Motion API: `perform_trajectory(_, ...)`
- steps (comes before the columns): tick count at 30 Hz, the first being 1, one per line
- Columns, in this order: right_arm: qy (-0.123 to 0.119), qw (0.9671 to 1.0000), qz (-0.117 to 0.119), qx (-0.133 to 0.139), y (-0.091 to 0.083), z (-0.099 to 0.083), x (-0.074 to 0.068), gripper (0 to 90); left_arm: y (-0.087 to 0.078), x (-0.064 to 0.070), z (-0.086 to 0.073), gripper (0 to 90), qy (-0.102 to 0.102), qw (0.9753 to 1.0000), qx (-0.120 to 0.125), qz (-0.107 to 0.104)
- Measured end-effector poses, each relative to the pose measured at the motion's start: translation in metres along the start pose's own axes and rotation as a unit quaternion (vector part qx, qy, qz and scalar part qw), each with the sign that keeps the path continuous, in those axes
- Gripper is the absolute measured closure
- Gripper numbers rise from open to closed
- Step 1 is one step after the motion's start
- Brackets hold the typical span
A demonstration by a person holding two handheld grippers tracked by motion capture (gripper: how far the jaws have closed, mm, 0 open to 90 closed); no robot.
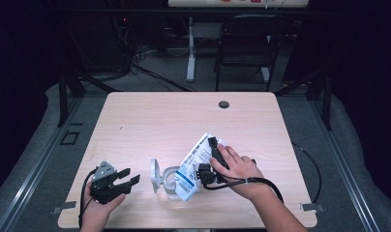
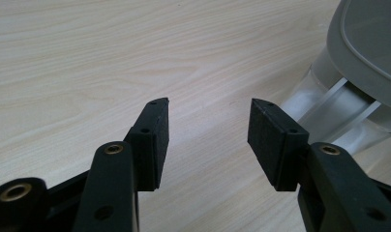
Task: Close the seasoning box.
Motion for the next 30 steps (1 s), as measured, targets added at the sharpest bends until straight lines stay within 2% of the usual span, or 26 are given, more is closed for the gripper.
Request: perform_trajectory(30, -0.006, 1.0000, -0.002, -0.005, -0.0015, 0.0004, 0.0009, 50.6, -0.0002, 0.0004, 0.0002, 50.2, -0.002, 1.0000, 0.000, 0.001)
Point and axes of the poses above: each handheld gripper's, and its own axes: y roughly forward along the jaws, z roughly out of its top, x roughly to its right, the point moved 3 cm from there along y, roughly forward along the jaws, and after that the axes turned 6 degrees about z, right-handed, at the moved point
